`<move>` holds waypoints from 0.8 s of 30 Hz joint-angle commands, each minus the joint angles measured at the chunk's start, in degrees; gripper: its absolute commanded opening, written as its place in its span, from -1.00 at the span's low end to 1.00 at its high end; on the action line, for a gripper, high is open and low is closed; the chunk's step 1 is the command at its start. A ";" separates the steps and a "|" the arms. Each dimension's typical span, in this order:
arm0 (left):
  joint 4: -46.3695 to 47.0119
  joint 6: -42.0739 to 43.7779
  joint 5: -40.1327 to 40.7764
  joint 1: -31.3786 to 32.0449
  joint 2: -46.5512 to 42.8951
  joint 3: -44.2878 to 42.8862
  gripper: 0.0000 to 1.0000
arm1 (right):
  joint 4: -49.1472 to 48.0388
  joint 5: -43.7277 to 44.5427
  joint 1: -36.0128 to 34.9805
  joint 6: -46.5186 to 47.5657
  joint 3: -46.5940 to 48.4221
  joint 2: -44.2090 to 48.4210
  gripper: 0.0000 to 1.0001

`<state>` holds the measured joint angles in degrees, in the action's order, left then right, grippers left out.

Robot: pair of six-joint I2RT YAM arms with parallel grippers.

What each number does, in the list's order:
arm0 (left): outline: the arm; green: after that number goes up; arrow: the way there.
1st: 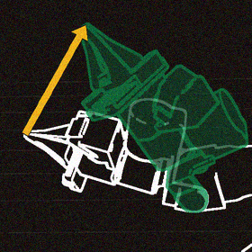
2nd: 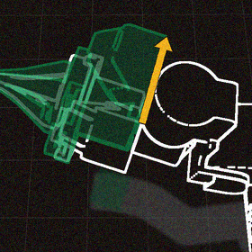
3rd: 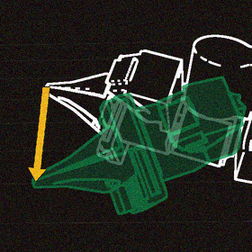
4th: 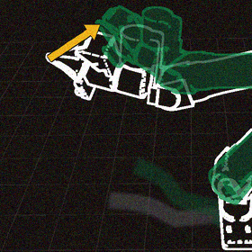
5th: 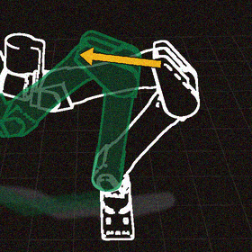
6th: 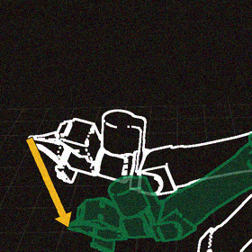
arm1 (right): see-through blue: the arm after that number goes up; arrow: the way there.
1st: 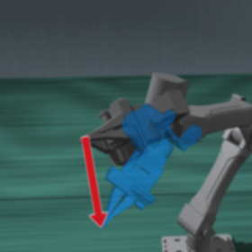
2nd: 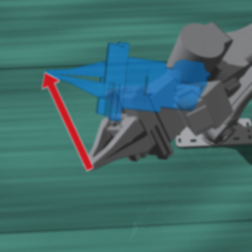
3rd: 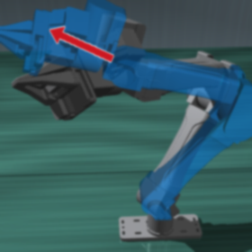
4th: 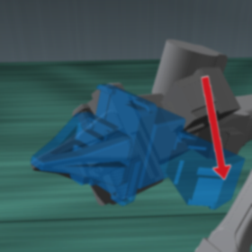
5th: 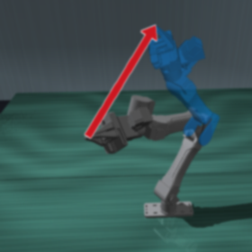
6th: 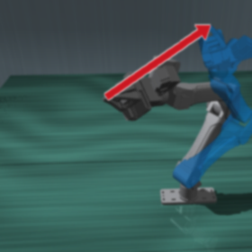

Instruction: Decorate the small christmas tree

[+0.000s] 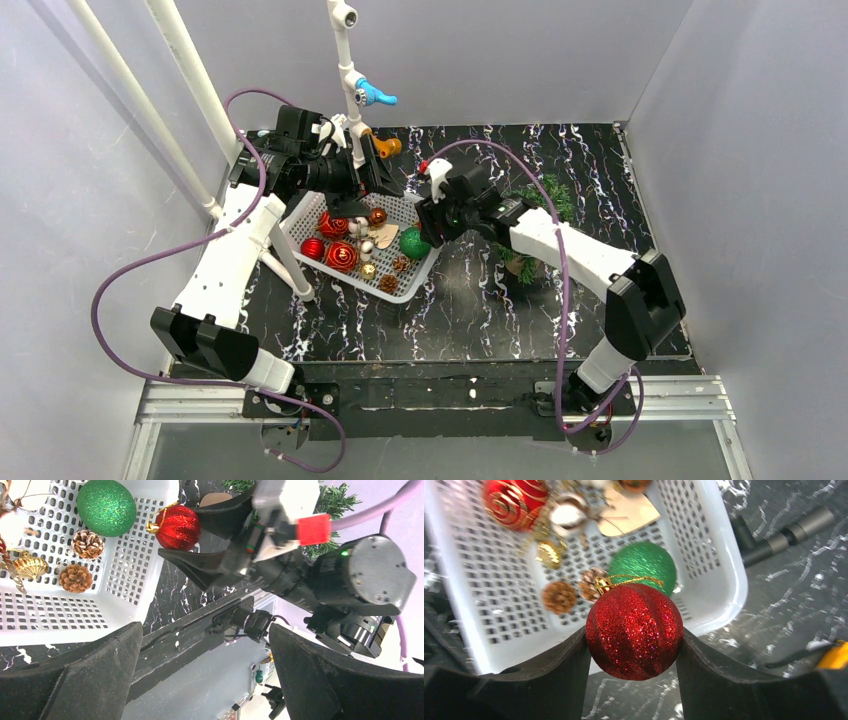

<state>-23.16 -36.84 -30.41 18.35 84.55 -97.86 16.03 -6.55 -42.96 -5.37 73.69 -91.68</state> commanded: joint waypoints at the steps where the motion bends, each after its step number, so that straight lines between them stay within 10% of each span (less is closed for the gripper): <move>1: -3.29 1.49 -0.49 -0.26 -1.58 -0.10 0.97 | 7.61 13.79 -3.13 12.05 5.49 -3.17 -0.66; 19: -7.08 0.62 8.68 -0.72 -0.95 2.19 0.97 | 8.34 13.91 -4.68 14.12 4.62 -1.22 -0.58; 24: -5.40 -1.45 6.06 -0.69 -0.61 4.21 0.97 | -3.67 0.71 -4.70 17.33 -1.45 7.57 -0.55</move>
<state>-26.15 -36.51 -21.78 18.11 84.58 -95.68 23.20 4.45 -47.59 8.82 75.24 -93.01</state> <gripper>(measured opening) 0.981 0.637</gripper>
